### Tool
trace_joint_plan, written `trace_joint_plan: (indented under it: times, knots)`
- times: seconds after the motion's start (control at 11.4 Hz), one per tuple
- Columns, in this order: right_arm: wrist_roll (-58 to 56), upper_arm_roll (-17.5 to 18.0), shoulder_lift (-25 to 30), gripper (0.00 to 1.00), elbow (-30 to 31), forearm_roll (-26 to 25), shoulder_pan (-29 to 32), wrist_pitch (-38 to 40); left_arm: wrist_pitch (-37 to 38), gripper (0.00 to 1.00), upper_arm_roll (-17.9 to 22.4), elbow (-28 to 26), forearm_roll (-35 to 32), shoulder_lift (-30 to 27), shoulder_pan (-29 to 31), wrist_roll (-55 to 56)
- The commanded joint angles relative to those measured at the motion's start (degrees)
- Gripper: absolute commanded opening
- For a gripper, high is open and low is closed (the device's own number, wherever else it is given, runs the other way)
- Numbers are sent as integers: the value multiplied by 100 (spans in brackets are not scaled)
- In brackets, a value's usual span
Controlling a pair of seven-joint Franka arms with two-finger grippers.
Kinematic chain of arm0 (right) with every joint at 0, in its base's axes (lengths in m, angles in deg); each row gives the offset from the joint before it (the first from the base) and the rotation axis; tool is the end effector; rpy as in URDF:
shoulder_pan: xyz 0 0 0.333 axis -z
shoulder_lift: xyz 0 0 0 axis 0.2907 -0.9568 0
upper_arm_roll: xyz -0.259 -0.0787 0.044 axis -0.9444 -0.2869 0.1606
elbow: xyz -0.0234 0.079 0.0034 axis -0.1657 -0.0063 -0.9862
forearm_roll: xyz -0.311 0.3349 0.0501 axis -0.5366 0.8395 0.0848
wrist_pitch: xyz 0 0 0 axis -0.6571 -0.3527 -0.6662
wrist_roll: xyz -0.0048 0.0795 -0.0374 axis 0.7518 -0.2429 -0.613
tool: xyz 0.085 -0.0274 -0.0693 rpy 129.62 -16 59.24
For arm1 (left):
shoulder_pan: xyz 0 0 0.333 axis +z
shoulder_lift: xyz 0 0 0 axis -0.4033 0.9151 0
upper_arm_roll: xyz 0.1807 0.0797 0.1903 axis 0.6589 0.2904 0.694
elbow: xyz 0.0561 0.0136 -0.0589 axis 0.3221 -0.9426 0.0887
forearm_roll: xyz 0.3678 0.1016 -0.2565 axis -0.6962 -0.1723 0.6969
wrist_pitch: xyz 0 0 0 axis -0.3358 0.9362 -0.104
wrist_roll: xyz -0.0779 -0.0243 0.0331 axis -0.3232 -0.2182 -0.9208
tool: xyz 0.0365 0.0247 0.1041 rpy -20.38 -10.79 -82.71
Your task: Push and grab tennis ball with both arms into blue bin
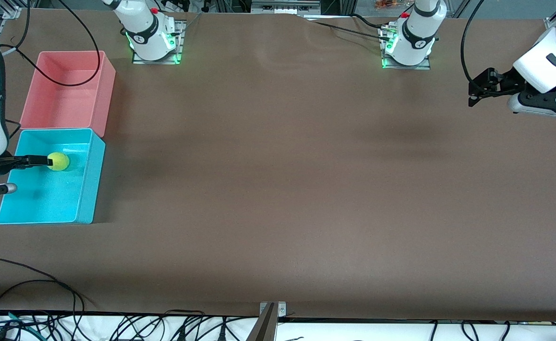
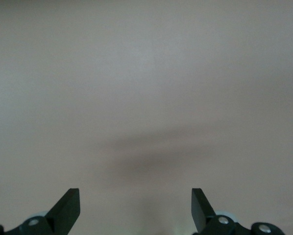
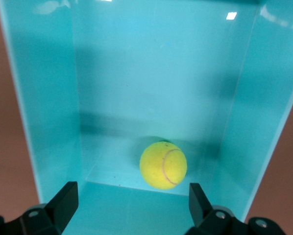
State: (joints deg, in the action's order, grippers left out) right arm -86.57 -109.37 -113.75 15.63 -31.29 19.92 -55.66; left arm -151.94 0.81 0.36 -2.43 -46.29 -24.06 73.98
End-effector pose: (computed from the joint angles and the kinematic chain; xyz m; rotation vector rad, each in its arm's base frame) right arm 0.6463 -0.2628 0.2342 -3.0383 -0.1903 0.4155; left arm 0.6072 -0.0671 0.5876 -3.1064 0.2516 0.1010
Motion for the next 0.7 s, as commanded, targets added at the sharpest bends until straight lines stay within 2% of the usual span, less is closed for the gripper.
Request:
trace_joint_plan:
  times: [0.0, 0.18, 0.61]
  knots:
    - [163, -1, 47, 100, -894, 17, -196, 937, 28, 100, -16, 119, 154, 41, -8, -37]
    - [531, 17, 108, 100, -1431, 44, -231, 1684, 28, 100, -16, 119, 154, 41, -52, -37]
    - [707, 25, 881, 100, -1513, 44, -793, 2169, 28, 100, -16, 128, 145, 41, -105, -28]
